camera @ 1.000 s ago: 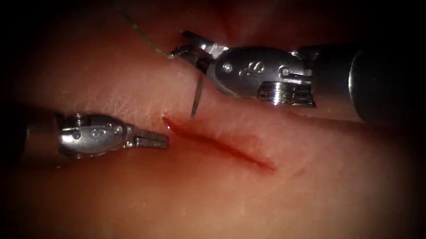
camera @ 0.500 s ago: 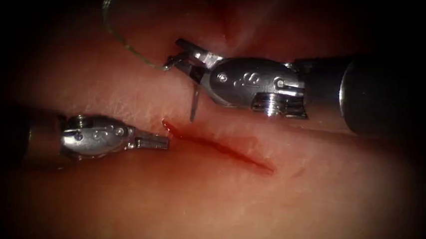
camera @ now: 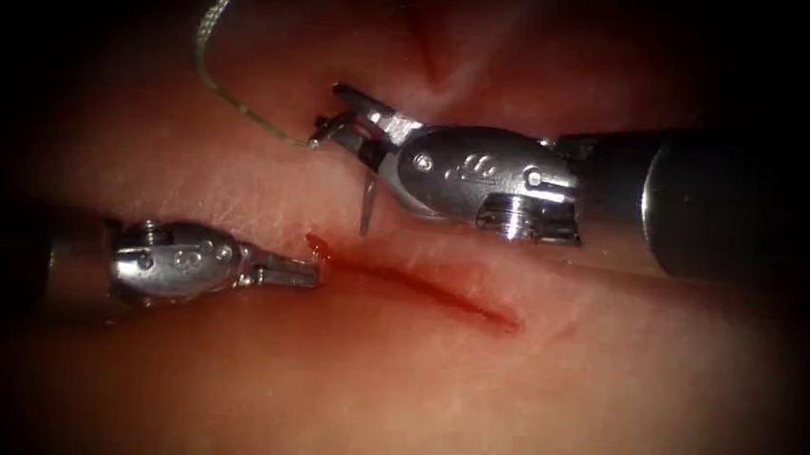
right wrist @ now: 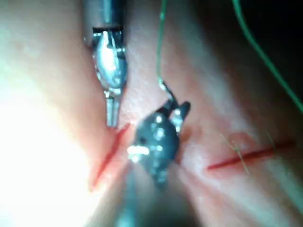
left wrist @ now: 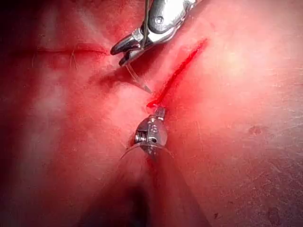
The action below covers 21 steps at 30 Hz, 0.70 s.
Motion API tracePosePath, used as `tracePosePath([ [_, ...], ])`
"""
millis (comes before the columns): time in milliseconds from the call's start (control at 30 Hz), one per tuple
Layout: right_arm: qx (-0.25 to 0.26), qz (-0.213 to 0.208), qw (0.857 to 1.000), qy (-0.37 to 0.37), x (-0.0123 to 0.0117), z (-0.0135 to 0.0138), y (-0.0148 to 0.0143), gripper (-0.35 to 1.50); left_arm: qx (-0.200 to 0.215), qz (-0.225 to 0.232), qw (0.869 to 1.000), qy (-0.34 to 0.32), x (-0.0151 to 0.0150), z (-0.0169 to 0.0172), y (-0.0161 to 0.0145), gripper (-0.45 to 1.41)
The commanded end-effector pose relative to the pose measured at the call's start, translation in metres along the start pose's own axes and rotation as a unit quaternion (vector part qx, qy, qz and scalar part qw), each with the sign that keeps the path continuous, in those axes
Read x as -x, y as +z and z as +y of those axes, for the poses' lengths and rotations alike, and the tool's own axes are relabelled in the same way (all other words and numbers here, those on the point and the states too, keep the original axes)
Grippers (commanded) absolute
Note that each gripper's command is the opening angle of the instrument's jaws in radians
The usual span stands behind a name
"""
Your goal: Wound Closure
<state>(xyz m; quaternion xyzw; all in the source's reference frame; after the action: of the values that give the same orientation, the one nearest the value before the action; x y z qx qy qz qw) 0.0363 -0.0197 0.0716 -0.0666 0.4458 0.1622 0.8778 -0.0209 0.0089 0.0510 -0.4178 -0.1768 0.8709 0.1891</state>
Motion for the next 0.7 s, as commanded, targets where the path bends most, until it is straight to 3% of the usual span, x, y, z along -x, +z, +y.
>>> tracePosePath([
  [33, -0.002, -0.003, 1.000, 0.005, 0.0000, -0.0002, 0.0007, -0.35, 0.001, 0.001, 1.000, 0.001, 0.0002, -0.0002, 0.0008, -0.25],
  [700, -0.046, -0.057, 0.994, 0.085, 0.0009, -0.0019, 0.0012, -0.35, 0.002, 0.001, 1.000, 0.001, 0.0003, -0.0003, 0.0006, -0.27],
])
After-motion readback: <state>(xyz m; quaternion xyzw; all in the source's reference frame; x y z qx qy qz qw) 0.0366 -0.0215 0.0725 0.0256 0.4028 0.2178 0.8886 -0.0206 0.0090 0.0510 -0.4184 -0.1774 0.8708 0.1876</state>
